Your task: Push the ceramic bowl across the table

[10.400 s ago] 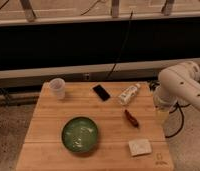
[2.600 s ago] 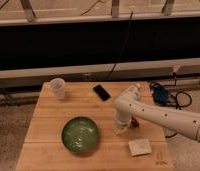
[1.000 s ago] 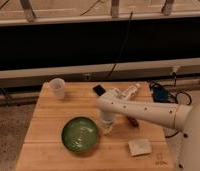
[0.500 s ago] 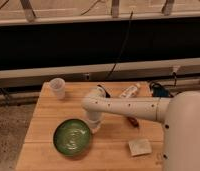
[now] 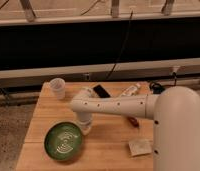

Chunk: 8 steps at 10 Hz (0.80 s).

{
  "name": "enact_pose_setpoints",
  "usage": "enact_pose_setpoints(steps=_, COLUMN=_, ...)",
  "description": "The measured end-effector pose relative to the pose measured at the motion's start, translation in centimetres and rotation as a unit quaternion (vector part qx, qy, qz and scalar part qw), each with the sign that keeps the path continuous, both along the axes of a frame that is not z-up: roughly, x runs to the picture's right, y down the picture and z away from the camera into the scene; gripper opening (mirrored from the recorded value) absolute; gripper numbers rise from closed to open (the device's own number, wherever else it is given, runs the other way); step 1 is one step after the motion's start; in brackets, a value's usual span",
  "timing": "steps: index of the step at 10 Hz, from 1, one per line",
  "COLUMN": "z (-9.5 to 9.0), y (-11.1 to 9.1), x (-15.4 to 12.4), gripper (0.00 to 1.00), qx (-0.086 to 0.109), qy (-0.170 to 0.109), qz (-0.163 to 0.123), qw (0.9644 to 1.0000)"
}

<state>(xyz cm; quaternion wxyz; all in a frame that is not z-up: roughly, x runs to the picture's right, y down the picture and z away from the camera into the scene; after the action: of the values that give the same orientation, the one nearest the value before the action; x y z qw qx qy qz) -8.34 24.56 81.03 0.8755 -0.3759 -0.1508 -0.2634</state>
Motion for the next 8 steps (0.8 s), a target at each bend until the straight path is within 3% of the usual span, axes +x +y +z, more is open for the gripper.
enact_pose_setpoints(steps=8, z=-1.2, y=0.7, x=-3.1, gripper=0.03, qx=0.002, qy=-0.030, qz=-0.026, qw=0.9992)
